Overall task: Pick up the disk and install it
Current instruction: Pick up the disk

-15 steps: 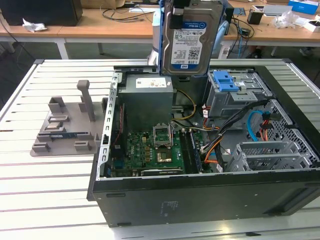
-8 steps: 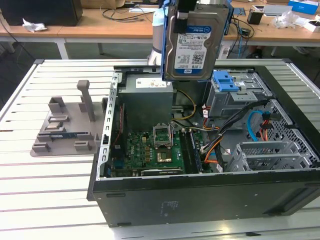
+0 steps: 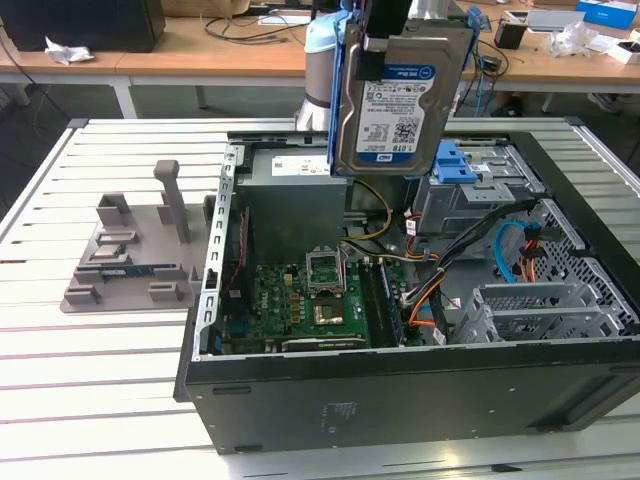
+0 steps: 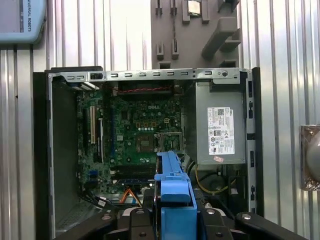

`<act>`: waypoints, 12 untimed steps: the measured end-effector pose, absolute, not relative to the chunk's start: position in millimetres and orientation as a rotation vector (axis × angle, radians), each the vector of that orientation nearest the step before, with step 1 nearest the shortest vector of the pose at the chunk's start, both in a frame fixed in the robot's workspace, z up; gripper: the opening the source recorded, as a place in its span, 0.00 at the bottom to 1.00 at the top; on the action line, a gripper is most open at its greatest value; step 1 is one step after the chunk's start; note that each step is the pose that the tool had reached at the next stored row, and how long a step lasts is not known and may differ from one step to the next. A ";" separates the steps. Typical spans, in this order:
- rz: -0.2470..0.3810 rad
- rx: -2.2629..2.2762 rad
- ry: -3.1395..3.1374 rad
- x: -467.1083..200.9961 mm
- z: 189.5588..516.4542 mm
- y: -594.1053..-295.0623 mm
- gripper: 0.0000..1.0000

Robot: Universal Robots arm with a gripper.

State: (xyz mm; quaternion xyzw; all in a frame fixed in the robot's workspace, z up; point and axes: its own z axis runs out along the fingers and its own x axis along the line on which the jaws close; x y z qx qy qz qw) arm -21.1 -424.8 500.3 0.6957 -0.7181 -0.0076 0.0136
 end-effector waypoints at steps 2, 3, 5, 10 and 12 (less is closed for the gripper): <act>-0.024 2.167 -2.237 -20.3 500.2 -432.0 0.37; -0.024 2.167 -2.237 -20.0 500.1 -434.5 0.37; -0.024 2.167 -2.237 -19.2 500.1 -440.2 0.37; -0.024 2.167 -2.237 -17.8 499.9 -449.2 0.37; -0.024 2.167 -2.237 -17.2 499.9 -452.7 0.37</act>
